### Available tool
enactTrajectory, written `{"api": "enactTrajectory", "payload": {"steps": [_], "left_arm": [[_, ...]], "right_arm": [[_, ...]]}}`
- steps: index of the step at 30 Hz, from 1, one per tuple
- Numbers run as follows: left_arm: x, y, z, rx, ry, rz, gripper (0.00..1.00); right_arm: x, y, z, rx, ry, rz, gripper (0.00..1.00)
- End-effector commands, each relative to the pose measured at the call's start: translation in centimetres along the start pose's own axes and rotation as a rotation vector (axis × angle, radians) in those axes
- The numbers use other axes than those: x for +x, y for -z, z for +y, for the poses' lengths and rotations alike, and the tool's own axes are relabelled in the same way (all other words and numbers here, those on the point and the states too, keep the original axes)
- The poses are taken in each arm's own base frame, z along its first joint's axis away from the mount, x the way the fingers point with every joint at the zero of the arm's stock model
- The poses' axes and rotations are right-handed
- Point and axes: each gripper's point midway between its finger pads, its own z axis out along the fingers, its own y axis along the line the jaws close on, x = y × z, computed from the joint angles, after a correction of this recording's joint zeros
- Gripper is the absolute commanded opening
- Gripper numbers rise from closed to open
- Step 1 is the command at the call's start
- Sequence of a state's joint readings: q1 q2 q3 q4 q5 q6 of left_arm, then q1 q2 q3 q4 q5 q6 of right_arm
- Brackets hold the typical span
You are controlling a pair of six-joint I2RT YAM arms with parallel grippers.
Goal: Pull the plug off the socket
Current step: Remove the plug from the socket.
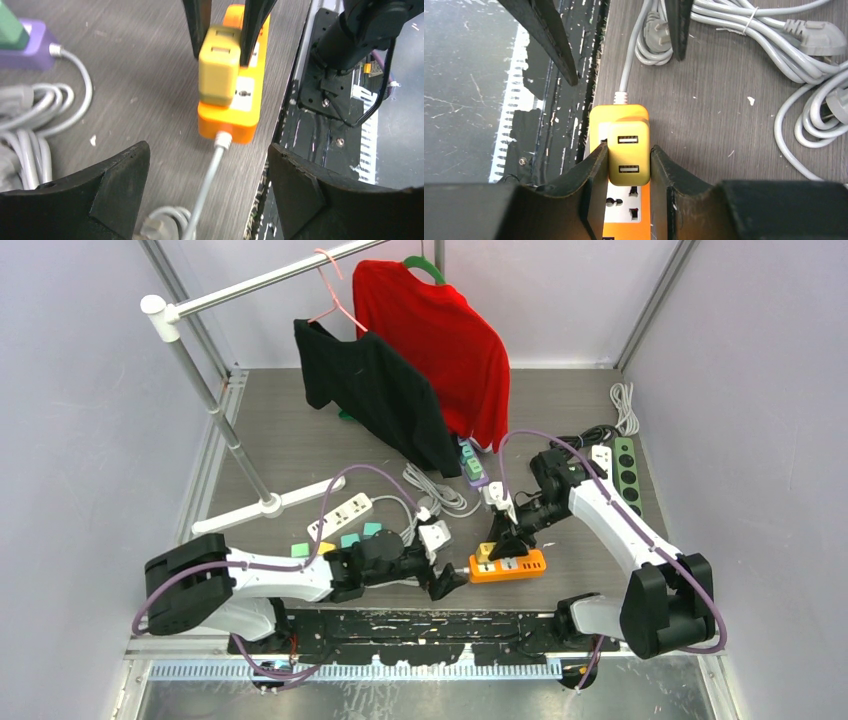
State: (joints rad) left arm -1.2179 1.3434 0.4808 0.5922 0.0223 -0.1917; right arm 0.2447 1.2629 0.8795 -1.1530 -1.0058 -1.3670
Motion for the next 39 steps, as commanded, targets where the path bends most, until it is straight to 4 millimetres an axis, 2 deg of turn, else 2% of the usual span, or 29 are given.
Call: {"api": "enactTrajectory", "payload": {"steps": [1,5,15,21,27,29,31,33,36,38,39], "left_arm": [[-3.9,-1.6,-1.3,0.072,-0.126,-0.071,0.87],[-4.0,-2.9,-2.0,0.11,-0.139,-0.073,0.87],[-2.5,-4.8,-2.2,0.127,-0.102,-0.044,0.86],[-2.4,-5.5,-2.5,0.135,-0.05,-0.045,0.77],[-3.0,-5.5,-2.8,0.144,-0.016,-0.072,0.74],[-2.9,-5.5,-2.8,0.145,-0.014,-0.068,0.7],[-2.7,-5.5,-2.9,0.147,-0.011,-0.061,0.62],[-2.3,-5.4,-2.9,0.147,-0.004,-0.049,0.5],[-1.7,-5.3,-2.7,0.141,0.006,-0.028,0.16],[-1.3,-5.2,-2.6,0.138,0.012,-0.02,0.01],[-1.2,-5.2,-2.5,0.137,0.017,-0.017,0.0]], "right_arm": [[-3.2,0.8,0.9,-0.02,0.065,-0.096,0.01],[-3.5,0.9,0.8,-0.02,0.068,-0.103,0.01],[-3.7,0.7,1.1,-0.032,0.056,-0.13,0.01],[-3.7,0.5,1.2,-0.039,0.04,-0.143,0.01],[-3.7,0.3,1.3,-0.044,0.032,-0.15,0.01],[-3.8,0.4,1.3,-0.044,0.033,-0.156,0.01],[-3.9,0.4,1.3,-0.044,0.034,-0.155,0.01],[-3.8,0.5,1.4,-0.041,0.033,-0.151,0.01],[-3.9,0.4,1.7,-0.048,0.025,-0.16,0.01],[-4.2,0.3,2.1,-0.061,0.019,-0.179,0.01],[-4.2,0.2,2.3,-0.069,0.019,-0.183,0.01]]}}
